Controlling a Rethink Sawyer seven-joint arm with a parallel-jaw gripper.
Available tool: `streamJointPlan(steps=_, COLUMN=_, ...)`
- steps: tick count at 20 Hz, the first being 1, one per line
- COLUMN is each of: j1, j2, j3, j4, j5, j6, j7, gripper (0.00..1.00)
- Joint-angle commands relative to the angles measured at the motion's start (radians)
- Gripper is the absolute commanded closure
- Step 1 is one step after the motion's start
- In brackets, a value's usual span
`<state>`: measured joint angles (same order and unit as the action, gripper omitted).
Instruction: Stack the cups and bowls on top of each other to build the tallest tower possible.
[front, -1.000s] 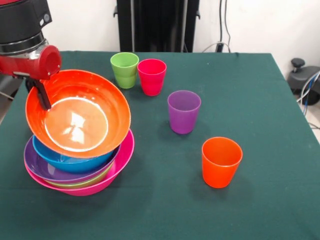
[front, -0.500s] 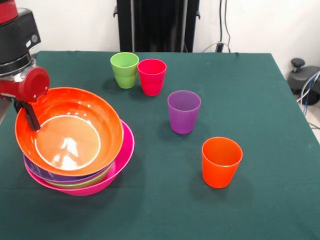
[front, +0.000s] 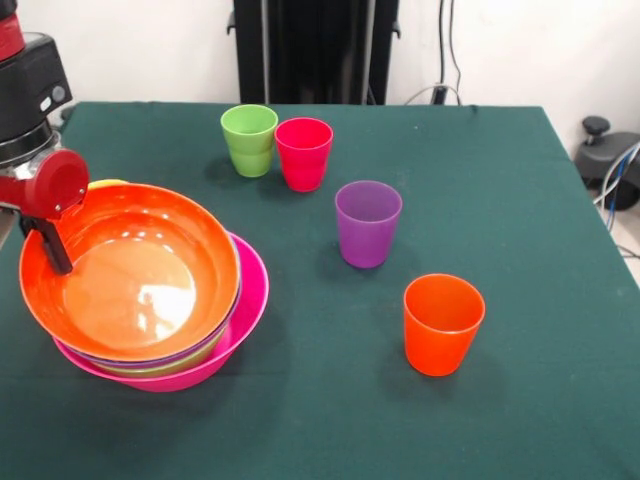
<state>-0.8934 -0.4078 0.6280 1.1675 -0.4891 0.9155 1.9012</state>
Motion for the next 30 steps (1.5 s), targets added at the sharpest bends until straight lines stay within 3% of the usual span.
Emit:
streamJointPlan(steps=1, j1=-0.005, j2=0.016, j3=-0.027, j4=0.077, j5=-0.054, j6=0.007, j7=-0.212, gripper=1.00)
streamJointPlan(steps=17, j1=-0.084, j2=-0.150, j3=-0.038, j4=0.406, j5=-0.049, j6=-0.108, j7=-0.087, gripper=1.00)
streamJointPlan(steps=29, j1=-0.076, j2=-0.106, j3=-0.044, j4=0.373, j5=-0.072, j6=-0.146, j7=-0.089, gripper=1.00)
streamJointPlan(steps=30, j1=-0.074, j2=-0.105, j3=-0.047, j4=0.371, j5=-0.074, j6=-0.153, j7=-0.083, gripper=0.00)
